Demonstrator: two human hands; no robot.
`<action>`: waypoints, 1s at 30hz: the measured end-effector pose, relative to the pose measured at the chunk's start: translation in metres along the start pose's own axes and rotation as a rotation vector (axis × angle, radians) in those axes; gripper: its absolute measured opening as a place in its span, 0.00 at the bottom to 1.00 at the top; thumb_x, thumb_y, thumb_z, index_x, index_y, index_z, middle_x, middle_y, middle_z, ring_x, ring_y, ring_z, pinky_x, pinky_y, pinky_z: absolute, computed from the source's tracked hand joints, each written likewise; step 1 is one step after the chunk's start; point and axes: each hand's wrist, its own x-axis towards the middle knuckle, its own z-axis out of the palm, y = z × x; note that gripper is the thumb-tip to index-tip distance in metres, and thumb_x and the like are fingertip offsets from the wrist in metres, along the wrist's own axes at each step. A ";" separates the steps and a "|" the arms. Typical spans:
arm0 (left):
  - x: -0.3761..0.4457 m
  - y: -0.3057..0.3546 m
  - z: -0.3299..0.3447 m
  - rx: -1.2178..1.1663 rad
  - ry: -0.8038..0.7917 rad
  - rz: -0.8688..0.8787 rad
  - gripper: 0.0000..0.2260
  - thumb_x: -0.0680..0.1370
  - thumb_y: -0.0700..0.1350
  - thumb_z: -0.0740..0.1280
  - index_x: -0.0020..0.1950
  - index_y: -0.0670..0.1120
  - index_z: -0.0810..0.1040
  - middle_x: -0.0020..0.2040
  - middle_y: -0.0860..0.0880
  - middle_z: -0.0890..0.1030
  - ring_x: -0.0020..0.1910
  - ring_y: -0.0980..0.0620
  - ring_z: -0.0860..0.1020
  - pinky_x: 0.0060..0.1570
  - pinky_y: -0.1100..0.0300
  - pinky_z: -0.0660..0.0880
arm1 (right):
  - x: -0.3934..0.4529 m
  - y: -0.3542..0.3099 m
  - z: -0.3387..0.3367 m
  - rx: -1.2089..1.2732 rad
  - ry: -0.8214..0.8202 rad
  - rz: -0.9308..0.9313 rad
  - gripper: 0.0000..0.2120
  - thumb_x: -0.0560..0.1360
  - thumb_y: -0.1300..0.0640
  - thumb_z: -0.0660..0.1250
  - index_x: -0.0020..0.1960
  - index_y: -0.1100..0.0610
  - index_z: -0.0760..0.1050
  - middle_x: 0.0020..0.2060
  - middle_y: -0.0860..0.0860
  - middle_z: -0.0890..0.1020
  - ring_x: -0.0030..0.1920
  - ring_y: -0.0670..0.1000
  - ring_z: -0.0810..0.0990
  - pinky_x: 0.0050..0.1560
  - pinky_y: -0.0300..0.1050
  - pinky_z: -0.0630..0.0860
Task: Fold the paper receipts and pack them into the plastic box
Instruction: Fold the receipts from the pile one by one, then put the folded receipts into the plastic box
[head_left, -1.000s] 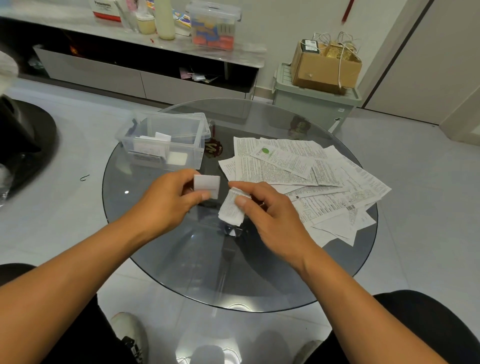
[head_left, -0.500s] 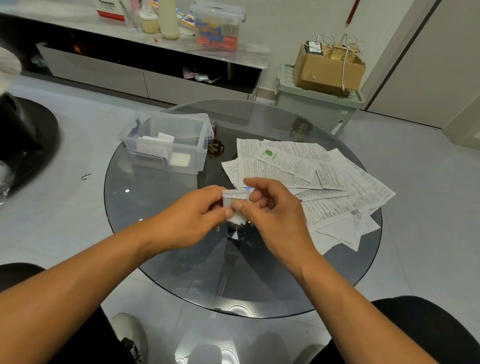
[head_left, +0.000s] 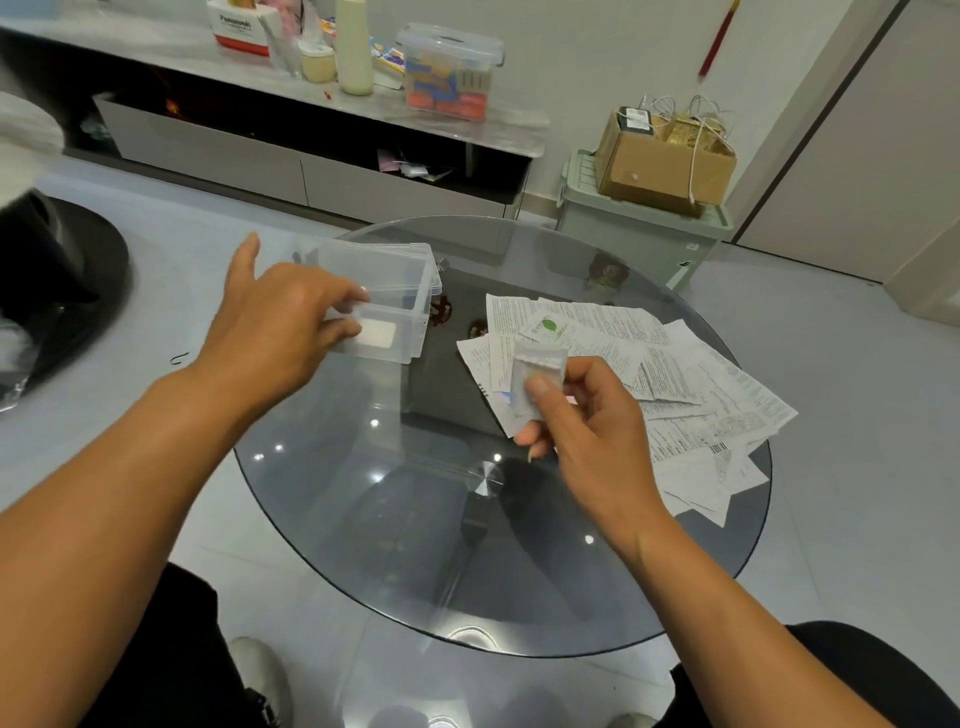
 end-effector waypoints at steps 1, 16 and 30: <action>-0.001 -0.001 0.001 -0.050 -0.014 0.004 0.11 0.79 0.48 0.70 0.61 0.52 0.83 0.56 0.48 0.85 0.65 0.43 0.76 0.79 0.44 0.44 | 0.002 -0.006 -0.001 -0.004 0.020 -0.015 0.04 0.82 0.56 0.68 0.54 0.56 0.77 0.45 0.54 0.85 0.36 0.54 0.84 0.36 0.45 0.79; -0.022 0.041 -0.004 0.215 -0.204 0.391 0.38 0.67 0.76 0.63 0.68 0.53 0.72 0.67 0.53 0.76 0.76 0.48 0.64 0.79 0.43 0.47 | 0.058 -0.093 0.049 -0.360 -0.244 0.032 0.07 0.81 0.57 0.58 0.45 0.58 0.71 0.52 0.64 0.82 0.48 0.57 0.84 0.55 0.68 0.81; -0.016 0.028 0.005 0.075 -0.424 0.246 0.21 0.73 0.56 0.76 0.62 0.49 0.79 0.77 0.45 0.67 0.82 0.48 0.43 0.76 0.52 0.61 | 0.086 -0.075 0.100 -0.246 -0.410 0.566 0.07 0.80 0.57 0.60 0.49 0.54 0.76 0.43 0.55 0.79 0.47 0.54 0.73 0.53 0.50 0.70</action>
